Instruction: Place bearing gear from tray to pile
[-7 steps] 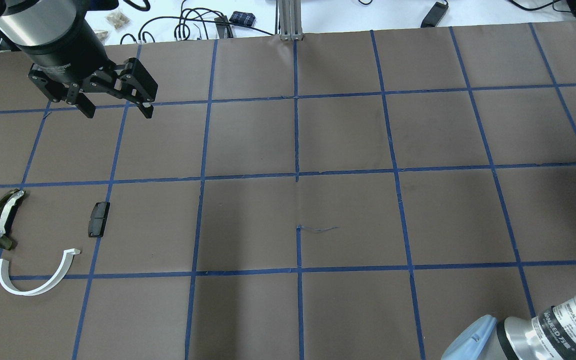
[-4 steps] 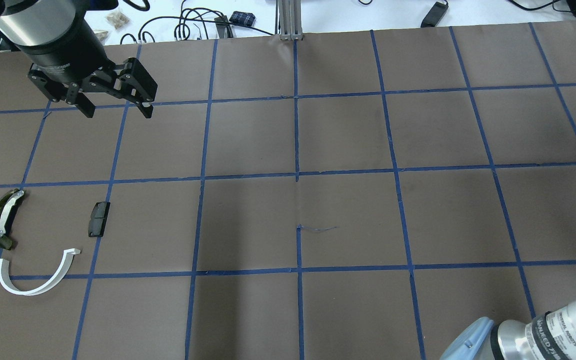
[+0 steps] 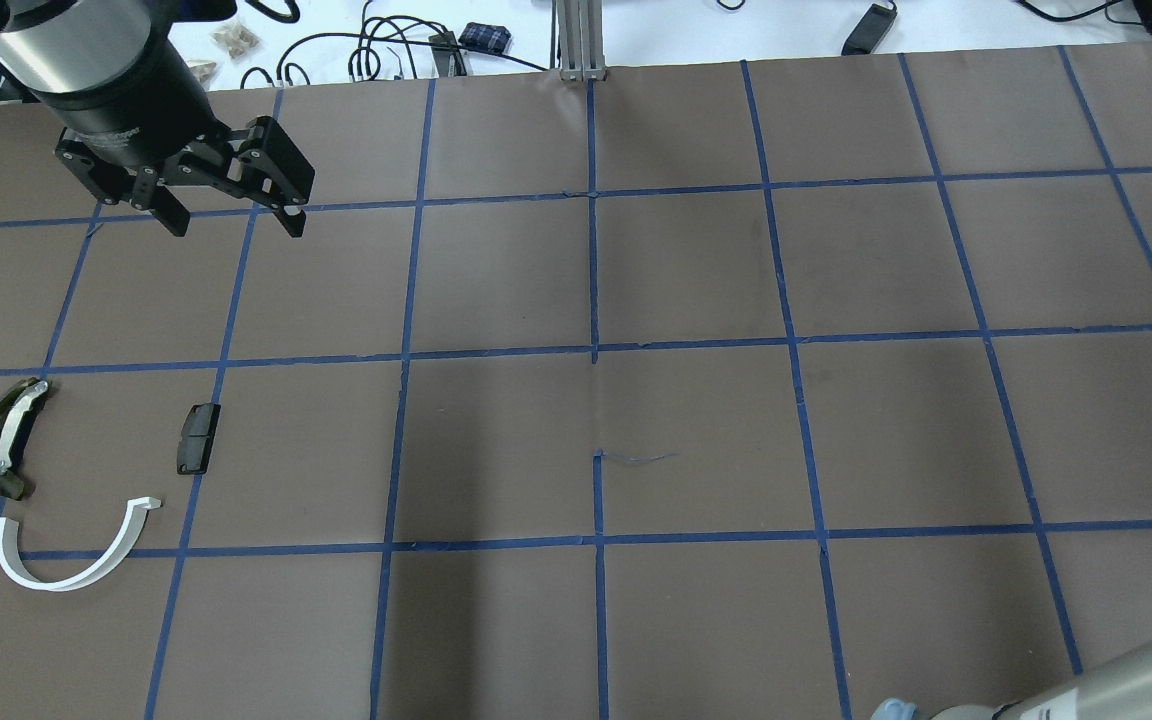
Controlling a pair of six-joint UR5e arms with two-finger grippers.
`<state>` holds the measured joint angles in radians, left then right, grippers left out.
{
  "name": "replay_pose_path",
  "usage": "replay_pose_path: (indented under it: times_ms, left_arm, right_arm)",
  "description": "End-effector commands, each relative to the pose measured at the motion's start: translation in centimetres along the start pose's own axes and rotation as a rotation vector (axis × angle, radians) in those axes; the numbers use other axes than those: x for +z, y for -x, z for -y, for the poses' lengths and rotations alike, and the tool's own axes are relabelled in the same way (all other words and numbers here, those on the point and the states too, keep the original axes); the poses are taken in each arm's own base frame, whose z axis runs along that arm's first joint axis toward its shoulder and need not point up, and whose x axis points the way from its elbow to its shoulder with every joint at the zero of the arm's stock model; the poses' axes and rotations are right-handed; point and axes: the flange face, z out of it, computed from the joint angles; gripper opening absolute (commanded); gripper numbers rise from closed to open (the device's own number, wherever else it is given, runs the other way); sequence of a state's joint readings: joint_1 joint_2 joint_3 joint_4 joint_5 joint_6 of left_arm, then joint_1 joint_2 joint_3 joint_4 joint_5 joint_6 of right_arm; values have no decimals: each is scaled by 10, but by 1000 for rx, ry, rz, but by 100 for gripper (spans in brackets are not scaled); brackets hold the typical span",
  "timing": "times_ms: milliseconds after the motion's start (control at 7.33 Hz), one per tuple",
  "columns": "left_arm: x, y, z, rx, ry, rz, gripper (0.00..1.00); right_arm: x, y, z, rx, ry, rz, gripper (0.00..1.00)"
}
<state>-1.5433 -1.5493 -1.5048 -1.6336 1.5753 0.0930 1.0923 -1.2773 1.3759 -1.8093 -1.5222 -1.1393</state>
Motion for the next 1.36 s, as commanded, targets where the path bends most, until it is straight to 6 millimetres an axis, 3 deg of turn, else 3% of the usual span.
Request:
replay_pose_path:
  times_ms: [0,136,273,409,545,682,818,1091,1227]
  left_arm:
    - [0,0,-1,2,0,0,100]
    - [0,0,0,0,0,0,100]
    - [1,0,0,2,2,0,100]
    - [1,0,0,2,2,0,100]
    - [1,0,0,2,2,0,100]
    - [1,0,0,2,2,0,100]
    - [1,0,0,2,2,0,100]
    - [1,0,-1,2,2,0,100]
    - [2,0,0,2,5,0,100]
  right_arm:
    - [-9,150,126,134,10,36,4]
    - [13,231,176,269,36,76,4]
    - [43,318,209,396,84,93,4]
    - [81,377,221,457,75,93,4]
    - [136,405,219,533,28,90,4]
    - [170,420,208,592,-39,85,6]
    - [187,450,201,609,-43,92,6]
    - [236,523,215,608,-37,104,8]
    - [239,523,218,596,-56,96,12]
